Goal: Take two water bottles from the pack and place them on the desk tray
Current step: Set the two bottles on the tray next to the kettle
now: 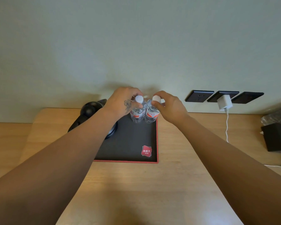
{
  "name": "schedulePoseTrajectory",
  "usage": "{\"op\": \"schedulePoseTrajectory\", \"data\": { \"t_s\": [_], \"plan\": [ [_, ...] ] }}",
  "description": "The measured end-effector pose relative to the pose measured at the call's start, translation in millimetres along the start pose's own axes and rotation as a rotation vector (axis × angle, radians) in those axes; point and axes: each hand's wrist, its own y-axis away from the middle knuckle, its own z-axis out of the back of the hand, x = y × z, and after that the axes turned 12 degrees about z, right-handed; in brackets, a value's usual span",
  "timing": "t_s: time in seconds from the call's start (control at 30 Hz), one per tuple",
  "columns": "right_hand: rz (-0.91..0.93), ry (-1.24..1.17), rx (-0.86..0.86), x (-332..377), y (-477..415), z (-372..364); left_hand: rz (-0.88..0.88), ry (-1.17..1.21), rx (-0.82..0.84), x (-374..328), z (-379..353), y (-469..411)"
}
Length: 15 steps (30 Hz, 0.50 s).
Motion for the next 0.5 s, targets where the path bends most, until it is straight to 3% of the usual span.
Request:
{"op": "schedulePoseTrajectory", "data": {
  "t_s": [0.2, 0.37, 0.5],
  "plan": [
    [-0.025, -0.051, -0.032, -2, -4, -7, 0.076, 0.038, -0.065, -1, -5, 0],
    [-0.056, -0.213, -0.088, -10, -8, -13, -0.01, 0.188, -0.032, 11, -18, -1],
    [-0.112, -0.375, -0.076, -13, -6, -15, 0.035, 0.241, -0.004, 17, -24, -4]
  ]
}}
